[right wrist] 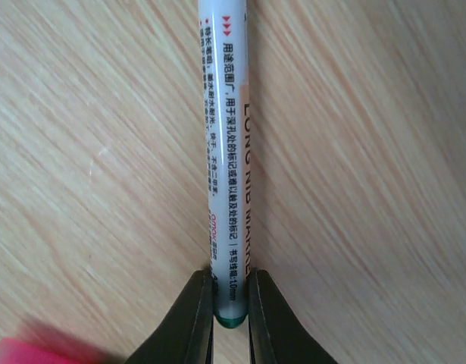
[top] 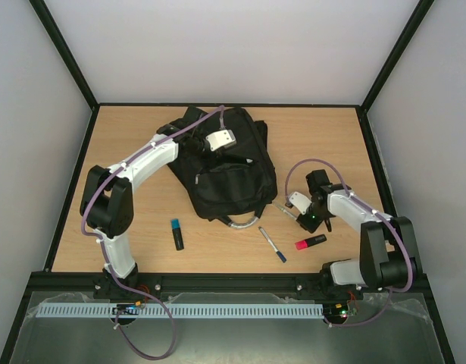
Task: Pack the student bag
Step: Move the stationery to the center of the board, then pick up the stationery from the center of the board.
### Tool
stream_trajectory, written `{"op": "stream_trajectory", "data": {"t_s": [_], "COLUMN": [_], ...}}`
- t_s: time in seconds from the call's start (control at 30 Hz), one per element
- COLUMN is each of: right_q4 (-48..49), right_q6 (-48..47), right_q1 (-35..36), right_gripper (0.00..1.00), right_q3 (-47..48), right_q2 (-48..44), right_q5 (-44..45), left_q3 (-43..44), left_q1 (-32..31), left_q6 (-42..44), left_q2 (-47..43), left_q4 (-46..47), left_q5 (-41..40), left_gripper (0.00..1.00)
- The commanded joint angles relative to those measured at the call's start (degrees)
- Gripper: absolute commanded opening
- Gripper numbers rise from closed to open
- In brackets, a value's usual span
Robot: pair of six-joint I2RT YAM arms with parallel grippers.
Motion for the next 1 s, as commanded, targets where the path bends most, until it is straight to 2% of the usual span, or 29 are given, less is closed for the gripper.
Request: {"op": "stream_trajectory", "data": {"t_s": [0.0, 0.37, 0.47, 0.67, 0.83, 0.97], "right_q4": [-7.07, -7.77, -6.34, -4.33, -3.09, -2.91], "right_q6": [-1.38, 1.18, 2.94, 2.90, 2.35, 3.23], "right_q1": [-1.70, -3.39, -3.39, -3.46, -3.39, -3.44], "right_gripper": [0.05, 0.03, 0.18, 0.34, 0.35, 0.29], "right_q3": [-1.32, -1.93, -1.14, 0.71, 1.80, 2.82], "right_q2": [-1.34, -3.04, -1.74, 1.46, 4.57, 6.81], "right_q5": [0.95, -0.28, -0.12, -0.68, 0.07, -0.71], "left_q3": [0.91, 0.84, 0.80, 0.09, -0.17, -0.09], "left_q1": [-0.73, -1.17, -1.16, -1.17, -1.26, -1.26], "left_q6": [-0.14, -0.05, -0.10, -0.46, -0.66, -0.58], "left_q2": [-1.76, -1.67, -1.83, -2.45, -2.77, -2.67], "left_q4": [-0.45, -0.52, -0.59, -0.66, -0.66, -0.61], "left_q5": [4.83, 5.02, 5.01, 4.91, 5.01, 4.73], "left_gripper": [0.02, 0.02, 0.02, 0.02, 0.02, 0.02]}}
